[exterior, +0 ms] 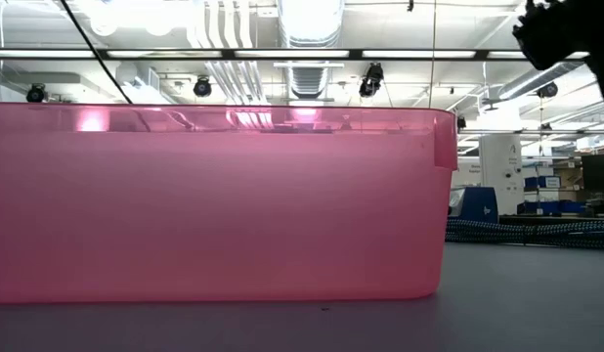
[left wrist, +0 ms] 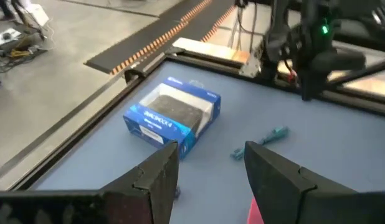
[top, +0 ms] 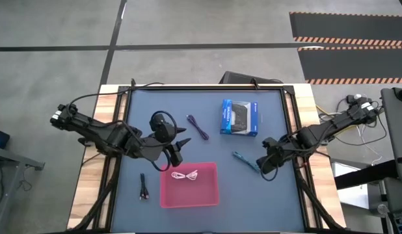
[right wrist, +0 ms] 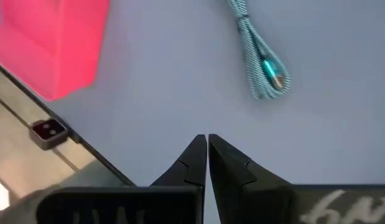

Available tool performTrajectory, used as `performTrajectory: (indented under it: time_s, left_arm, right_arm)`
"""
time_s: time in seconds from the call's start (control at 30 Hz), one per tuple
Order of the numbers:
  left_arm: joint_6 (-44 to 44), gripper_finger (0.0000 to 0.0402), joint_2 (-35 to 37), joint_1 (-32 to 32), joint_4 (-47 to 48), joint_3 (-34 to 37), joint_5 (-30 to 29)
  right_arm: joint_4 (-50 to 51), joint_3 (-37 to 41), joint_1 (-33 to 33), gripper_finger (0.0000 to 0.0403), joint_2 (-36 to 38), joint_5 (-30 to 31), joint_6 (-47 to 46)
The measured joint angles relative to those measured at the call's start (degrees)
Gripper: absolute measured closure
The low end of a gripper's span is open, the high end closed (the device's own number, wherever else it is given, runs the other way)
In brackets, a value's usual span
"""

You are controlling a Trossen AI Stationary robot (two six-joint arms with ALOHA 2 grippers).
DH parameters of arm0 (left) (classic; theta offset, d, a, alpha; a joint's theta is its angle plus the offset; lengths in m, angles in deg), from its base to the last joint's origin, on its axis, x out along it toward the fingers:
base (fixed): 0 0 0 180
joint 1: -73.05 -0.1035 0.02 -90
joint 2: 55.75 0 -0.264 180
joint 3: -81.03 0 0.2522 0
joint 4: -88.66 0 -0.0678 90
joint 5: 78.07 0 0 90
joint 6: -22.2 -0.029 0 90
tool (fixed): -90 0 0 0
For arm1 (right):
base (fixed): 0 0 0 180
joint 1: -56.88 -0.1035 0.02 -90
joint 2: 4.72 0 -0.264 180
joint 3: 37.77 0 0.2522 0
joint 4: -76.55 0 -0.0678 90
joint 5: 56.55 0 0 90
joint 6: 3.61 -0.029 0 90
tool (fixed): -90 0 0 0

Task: Pick and place USB-C Cables
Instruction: Put the black and blue charger cable into the pink bin

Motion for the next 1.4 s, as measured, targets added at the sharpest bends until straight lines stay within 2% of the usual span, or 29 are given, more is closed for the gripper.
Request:
performTrajectory:
  time_s: [0.2, 0.37, 0.57, 0.67, 0.77, 0.9, 0.97, 1.2, 1.4]
  left_arm:
    - [-0.31, 0.0235, -0.06, -0.11, -2.18, 0.00, -3.91]
    - [-0.58, 0.0235, -0.04, -0.20, -2.18, 0.00, -4.96]
    - [-1.20, 0.0235, -0.04, -0.24, -2.14, 0.00, -5.40]
    - [-1.92, 0.0235, -0.04, -0.24, -2.18, 0.00, -5.43]
    - [-1.92, 0.0235, -0.04, -0.26, -2.30, 0.00, -5.45]
    - [-1.95, 0.0235, -0.04, -0.36, -2.31, 0.00, -5.68]
    - [-2.03, 0.0235, -0.04, -0.37, -2.33, 0.00, -6.10]
    - [-2.10, 0.0235, 0.27, -0.37, -2.32, 0.00, -8.60]
    - [-2.03, 0.0235, 1.40, -0.37, -2.33, -0.04, -8.69]
  right_arm:
    - [-4.07, 0.00, 3.03, 0.0394, -3.28, -0.22, 1.51]
    - [-9.31, 0.00, 6.57, 0.0394, -6.88, -1.31, 6.73]
    - [-9.38, 0.00, 12.39, 0.0394, -11.37, -4.18, 11.52]
    - [-9.30, 0.00, 15.35, 0.0392, -13.33, -7.53, 14.64]
    - [-9.01, 0.00, 17.48, 0.0378, -15.39, -10.94, 17.18]
    - [-7.57, 0.00, 18.73, 0.0339, -17.88, -11.08, 21.27]
    - [-6.53, 0.01, 19.03, 0.0314, -19.17, -9.26, 24.25]
    - [-6.66, 0.02, 16.97, 0.0239, -21.98, 3.05, 33.89]
    - [-12.92, 0.20, 16.10, 0.0216, -23.13, 4.61, 40.36]
